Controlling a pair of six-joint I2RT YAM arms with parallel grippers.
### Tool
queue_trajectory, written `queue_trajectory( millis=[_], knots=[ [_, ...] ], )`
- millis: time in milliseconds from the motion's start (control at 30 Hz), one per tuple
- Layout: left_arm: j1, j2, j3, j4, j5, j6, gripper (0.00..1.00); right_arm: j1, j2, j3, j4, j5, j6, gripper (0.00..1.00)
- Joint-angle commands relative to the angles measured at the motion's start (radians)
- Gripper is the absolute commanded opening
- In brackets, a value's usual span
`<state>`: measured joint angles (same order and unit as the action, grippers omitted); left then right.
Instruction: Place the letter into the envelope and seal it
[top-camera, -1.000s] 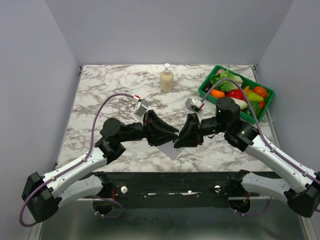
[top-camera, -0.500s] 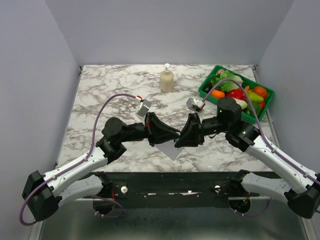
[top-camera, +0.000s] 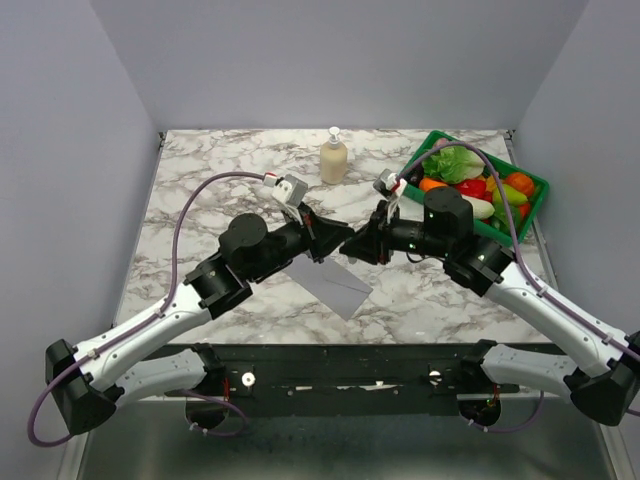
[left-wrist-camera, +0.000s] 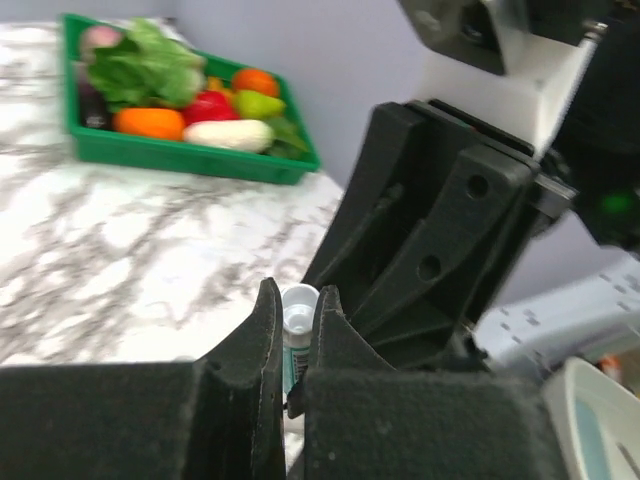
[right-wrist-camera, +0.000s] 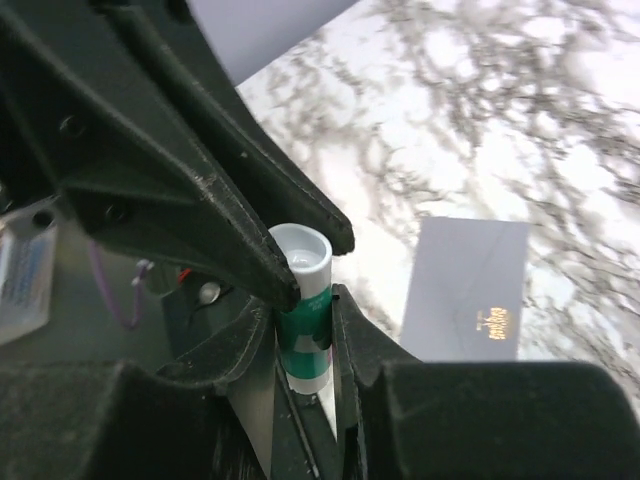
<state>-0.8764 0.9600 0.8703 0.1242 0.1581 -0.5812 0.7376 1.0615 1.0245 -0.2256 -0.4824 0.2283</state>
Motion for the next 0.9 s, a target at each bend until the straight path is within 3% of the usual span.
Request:
queue_trajectory(
  millis=[0, 33, 133, 233, 267, 300, 400, 467, 667, 867],
  knots=[
    [-0.083, 0.037, 0.099, -0.217, -0.380, 0.047, 0.00, -0.021, 0.048, 0.039, 0.040, 0.428, 0.040, 0.01],
    [-0.105, 0.052, 0.120, -0.236, -0.485, 0.047, 0.00, -0.023, 0.051, 0.040, 0.051, 0.464, 0.055, 0.01],
    [-0.174, 0.118, 0.205, -0.294, -0.615, 0.034, 0.00, -0.023, 0.055, 0.046, 0.089, 0.579, 0.071, 0.01],
    [-0.223, 0.169, 0.269, -0.302, -0.684, 0.035, 0.04, -0.023, 0.072, 0.068, 0.095, 0.555, 0.046, 0.01],
    [-0.233, 0.171, 0.279, -0.291, -0.674, 0.046, 0.15, -0.023, 0.069, 0.077, 0.092, 0.527, 0.036, 0.01],
    [-0.236, 0.164, 0.274, -0.252, -0.664, 0.052, 0.43, -0.023, 0.066, 0.077, 0.092, 0.457, 0.029, 0.01],
    [-0.239, 0.086, 0.213, -0.132, -0.595, 0.089, 0.73, -0.023, 0.029, 0.056, 0.091, 0.314, -0.012, 0.01],
    [-0.237, 0.005, 0.150, -0.065, -0.543, 0.133, 0.83, -0.023, -0.009, 0.040, 0.083, 0.230, -0.043, 0.01],
    [-0.228, -0.153, 0.029, 0.097, -0.327, 0.199, 0.86, -0.023, -0.104, -0.017, 0.078, -0.050, -0.072, 0.01],
    [-0.191, -0.205, -0.047, 0.147, -0.068, 0.169, 0.74, -0.023, -0.143, -0.001, 0.057, -0.312, -0.075, 0.01]
  ],
)
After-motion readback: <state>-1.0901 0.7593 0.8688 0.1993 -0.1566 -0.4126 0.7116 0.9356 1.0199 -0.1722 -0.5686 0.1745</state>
